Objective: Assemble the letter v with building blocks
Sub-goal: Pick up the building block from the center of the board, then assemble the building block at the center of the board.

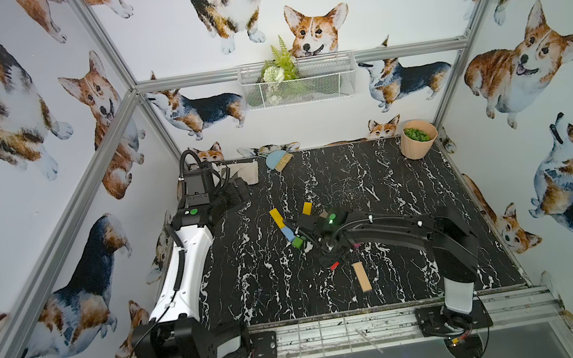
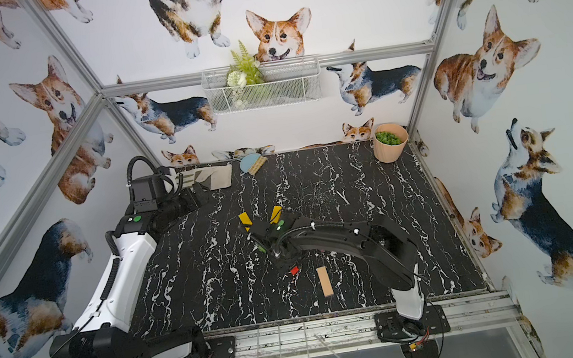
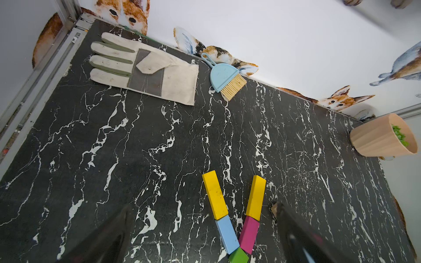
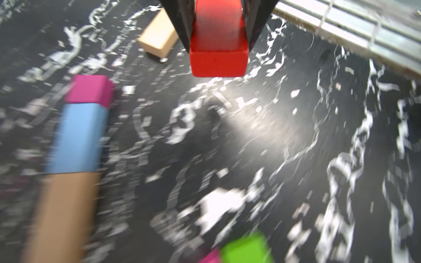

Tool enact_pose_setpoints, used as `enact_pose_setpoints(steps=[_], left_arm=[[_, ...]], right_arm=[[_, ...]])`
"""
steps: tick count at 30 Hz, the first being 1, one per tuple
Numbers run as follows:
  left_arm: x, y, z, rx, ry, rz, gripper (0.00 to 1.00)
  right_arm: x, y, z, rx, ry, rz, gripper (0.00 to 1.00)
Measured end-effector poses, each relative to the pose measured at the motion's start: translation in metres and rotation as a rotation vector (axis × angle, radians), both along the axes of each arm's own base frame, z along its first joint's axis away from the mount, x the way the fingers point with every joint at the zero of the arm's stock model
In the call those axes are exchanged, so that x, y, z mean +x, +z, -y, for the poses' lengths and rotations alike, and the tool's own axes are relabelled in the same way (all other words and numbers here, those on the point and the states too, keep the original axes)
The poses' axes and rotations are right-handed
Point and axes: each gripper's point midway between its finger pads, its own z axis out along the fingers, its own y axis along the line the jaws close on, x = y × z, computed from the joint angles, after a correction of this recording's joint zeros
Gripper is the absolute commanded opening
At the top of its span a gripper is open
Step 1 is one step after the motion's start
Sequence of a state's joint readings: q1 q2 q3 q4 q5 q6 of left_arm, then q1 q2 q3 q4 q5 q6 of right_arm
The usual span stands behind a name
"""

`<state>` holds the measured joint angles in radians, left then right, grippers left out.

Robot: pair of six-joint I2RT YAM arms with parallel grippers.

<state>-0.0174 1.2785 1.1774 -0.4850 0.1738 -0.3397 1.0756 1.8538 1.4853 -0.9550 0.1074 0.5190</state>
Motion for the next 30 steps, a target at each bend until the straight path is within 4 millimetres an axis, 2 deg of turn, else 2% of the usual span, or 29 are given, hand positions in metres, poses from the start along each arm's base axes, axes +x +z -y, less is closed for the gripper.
enact_pose_setpoints(steps=[2,7,13,17,21,30], left_arm=[[-0.001,0.001,0.002,-0.007,-0.01,0.002,1.0],[-0.001,0.003,0.007,-0.02,-0.037,0.013,1.0],[0.0,0.006,0.01,-0.032,-0.053,0.027,1.0],[0.0,0.007,0.011,-0.035,-0.058,0.029,1.0],[0.0,0.007,0.012,-0.036,-0.06,0.032,1.0],[0.0,0.007,0.014,-0.044,-0.07,0.031,1.0]], right_arm=[[0.021,0.006,0.016,0.019,-0.102,0.013,0.18],[0.062,0.001,0.069,0.044,-0.365,-0.013,0.19],[0.1,0.0,0.106,0.107,-0.568,-0.012,0.19],[0.107,-0.01,0.121,0.115,-0.646,-0.029,0.19],[0.106,-0.026,0.13,0.111,-0.718,-0.056,0.19],[0.117,-0.041,0.137,0.134,-0.833,-0.048,0.19]])
